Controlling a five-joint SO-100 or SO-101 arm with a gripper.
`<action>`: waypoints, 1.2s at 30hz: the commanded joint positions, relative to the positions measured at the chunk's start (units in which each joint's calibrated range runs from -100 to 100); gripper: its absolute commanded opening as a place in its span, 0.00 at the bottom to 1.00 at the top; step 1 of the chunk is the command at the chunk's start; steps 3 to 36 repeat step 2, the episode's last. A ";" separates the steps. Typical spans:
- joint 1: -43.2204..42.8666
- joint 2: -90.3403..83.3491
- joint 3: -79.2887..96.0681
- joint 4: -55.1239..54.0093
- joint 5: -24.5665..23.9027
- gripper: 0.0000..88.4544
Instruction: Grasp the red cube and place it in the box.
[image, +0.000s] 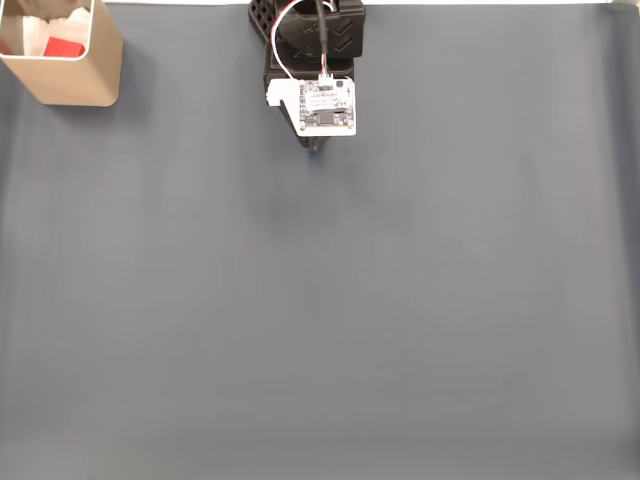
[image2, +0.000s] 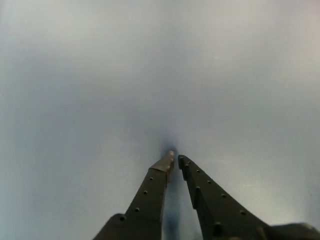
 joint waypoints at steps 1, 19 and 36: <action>0.71 0.00 0.81 1.28 0.39 0.00; 0.71 0.00 0.81 1.28 0.39 0.00; 0.71 0.00 0.81 1.28 0.39 0.00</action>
